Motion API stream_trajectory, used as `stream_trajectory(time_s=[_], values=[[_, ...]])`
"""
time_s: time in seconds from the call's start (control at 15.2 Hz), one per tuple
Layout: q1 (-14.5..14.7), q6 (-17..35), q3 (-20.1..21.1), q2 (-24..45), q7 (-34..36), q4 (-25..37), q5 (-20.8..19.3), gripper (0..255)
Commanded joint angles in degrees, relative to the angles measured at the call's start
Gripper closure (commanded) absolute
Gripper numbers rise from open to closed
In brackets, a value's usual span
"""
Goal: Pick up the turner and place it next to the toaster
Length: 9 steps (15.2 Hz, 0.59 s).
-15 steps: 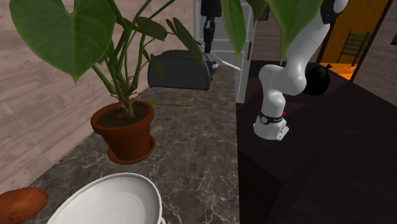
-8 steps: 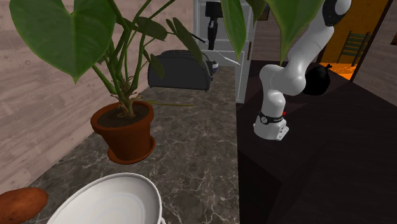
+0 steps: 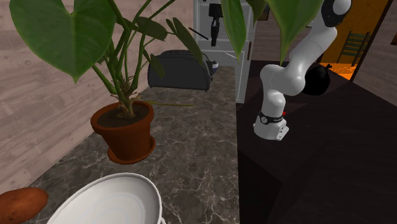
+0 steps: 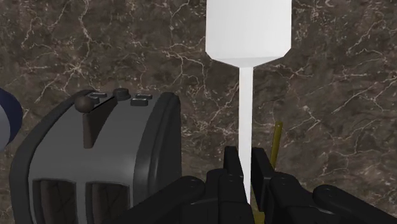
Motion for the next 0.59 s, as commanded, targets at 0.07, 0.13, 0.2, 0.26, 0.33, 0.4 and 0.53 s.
stream_trajectory(time_s=[0.07,0.13,0.2,0.26,0.33,0.4,0.53], values=[[-1.12,-1.02,-3.31,-1.02,-4.12,0.70,-2.19,255],[-1.44,-1.16,-4.49,-1.08,-5.49,1.04,-2.91,255],[-1.71,-1.27,-5.70,-1.09,-6.87,1.44,-3.62,255],[-1.87,-1.34,-6.48,-1.06,-7.74,1.73,-4.06,255],[-1.96,-0.67,-6.58,-1.38,-7.66,0.75,-4.21,255],[-2.06,0.00,-6.69,-1.68,-7.58,-0.21,-4.36,255],[-2.24,1.33,-6.93,-2.26,-7.42,-2.12,-4.66,255]])
